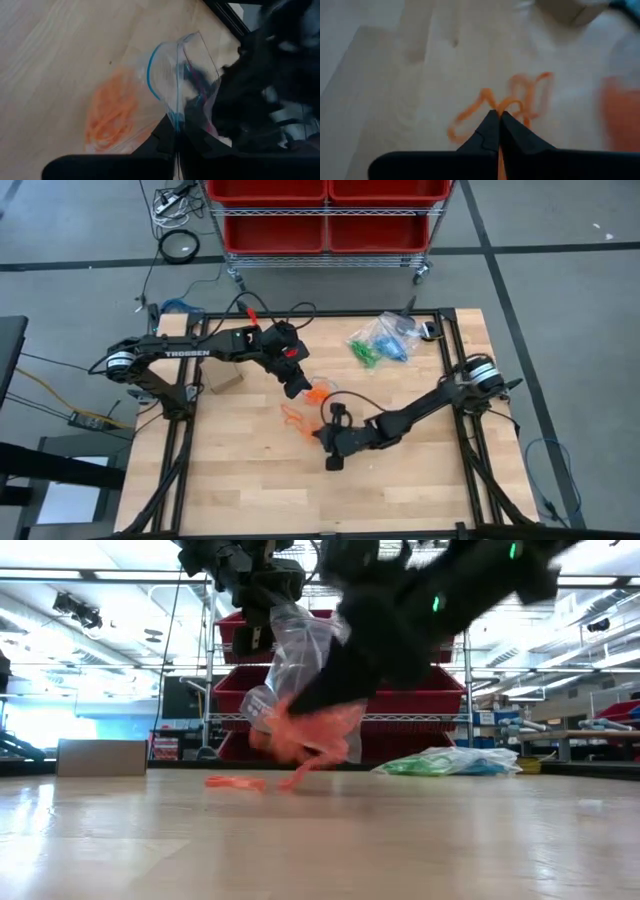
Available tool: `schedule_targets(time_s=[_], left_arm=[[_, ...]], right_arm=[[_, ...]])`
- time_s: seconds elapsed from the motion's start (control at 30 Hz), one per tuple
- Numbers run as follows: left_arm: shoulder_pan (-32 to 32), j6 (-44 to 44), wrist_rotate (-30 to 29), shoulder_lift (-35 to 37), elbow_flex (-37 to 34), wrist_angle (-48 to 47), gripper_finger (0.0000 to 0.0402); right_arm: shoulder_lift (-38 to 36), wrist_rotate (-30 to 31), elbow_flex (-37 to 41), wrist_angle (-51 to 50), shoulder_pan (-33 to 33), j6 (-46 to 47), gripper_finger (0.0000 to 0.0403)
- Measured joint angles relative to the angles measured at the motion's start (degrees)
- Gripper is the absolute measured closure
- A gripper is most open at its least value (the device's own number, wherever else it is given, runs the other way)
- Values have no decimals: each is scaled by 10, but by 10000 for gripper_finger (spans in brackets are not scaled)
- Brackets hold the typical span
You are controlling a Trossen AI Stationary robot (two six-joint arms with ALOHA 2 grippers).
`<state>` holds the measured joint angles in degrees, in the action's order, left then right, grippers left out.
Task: Sort rubber bands
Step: Put the orange rubber band into the transparent zip bag
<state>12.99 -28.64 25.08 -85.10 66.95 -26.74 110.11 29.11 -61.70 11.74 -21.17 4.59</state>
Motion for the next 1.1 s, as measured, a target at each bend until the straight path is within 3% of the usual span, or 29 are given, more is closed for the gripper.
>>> schedule_targets(time_s=[0.33, 0.57, 0.8, 1.0, 1.1], left_arm=[[0, -1, 0, 0, 0, 4, 385], [0, -1, 0, 0, 0, -7, 385], [0, 11, 0, 0, 0, 1, 385], [-1, 1, 0, 0, 0, 9, 385], [-3, -1, 0, 0, 0, 9, 385]], right_arm=[[-132, -36, 0, -81, 15, 23, 402], [-129, -83, 0, -211, 28, 83, 403], [-129, -52, 0, -241, 10, 107, 403], [-126, -158, 5, -251, 39, 143, 402], [-126, -169, 21, -253, 40, 147, 397]])
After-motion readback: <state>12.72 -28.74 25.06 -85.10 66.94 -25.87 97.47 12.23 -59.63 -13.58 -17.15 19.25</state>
